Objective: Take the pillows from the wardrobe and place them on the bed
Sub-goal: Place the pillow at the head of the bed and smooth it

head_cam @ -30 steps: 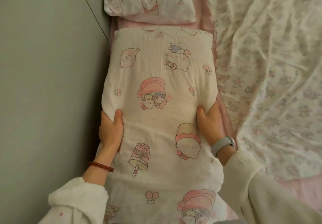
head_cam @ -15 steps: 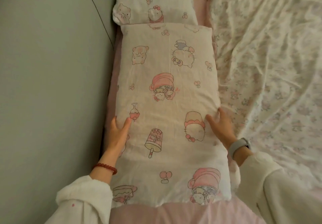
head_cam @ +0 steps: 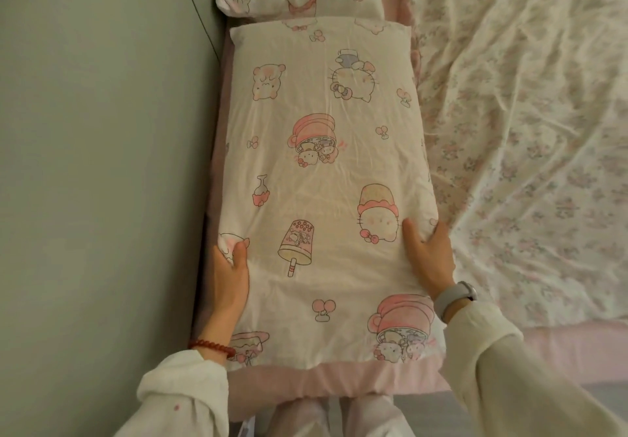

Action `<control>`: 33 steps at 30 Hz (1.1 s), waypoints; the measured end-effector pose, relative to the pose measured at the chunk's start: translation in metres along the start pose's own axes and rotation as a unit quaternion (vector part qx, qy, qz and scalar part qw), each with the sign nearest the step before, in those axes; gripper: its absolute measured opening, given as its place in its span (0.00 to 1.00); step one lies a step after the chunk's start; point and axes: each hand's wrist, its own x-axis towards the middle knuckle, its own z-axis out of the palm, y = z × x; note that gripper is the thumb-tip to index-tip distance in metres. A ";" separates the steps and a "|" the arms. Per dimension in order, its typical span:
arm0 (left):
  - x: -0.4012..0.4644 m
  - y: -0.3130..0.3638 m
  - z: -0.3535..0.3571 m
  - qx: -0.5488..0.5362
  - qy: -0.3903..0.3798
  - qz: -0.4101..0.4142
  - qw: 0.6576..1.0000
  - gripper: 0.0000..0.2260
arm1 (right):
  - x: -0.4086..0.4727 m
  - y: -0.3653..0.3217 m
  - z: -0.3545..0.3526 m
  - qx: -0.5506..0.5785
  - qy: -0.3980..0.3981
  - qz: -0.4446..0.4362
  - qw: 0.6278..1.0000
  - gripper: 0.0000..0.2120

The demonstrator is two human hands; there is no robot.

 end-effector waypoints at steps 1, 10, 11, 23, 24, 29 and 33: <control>-0.008 -0.005 -0.001 0.002 -0.001 -0.008 1.000 0.16 | -0.006 0.006 -0.004 -0.011 -0.001 -0.001 1.000 0.31; -0.042 -0.055 -0.014 0.034 -0.046 -0.115 0.992 0.16 | -0.045 0.059 -0.017 -0.015 -0.068 0.028 0.997 0.30; -0.037 -0.057 -0.017 0.047 -0.052 -0.129 0.989 0.18 | -0.044 0.061 -0.018 -0.020 -0.084 0.027 0.996 0.29; -0.020 -0.032 0.014 0.103 -0.102 -0.006 0.989 0.40 | -0.044 0.066 -0.019 -0.055 -0.167 -0.019 0.984 0.35; -0.022 -0.032 0.014 0.114 -0.092 -0.008 0.989 0.40 | -0.046 0.066 -0.018 -0.064 -0.152 -0.024 0.986 0.35; -0.040 -0.041 0.009 0.164 -0.046 0.024 0.985 0.40 | -0.059 0.075 -0.016 -0.096 -0.098 -0.033 0.990 0.33; -0.031 -0.052 0.002 0.221 -0.116 -0.039 0.968 0.41 | -0.049 0.082 -0.018 -0.104 -0.188 0.003 0.977 0.35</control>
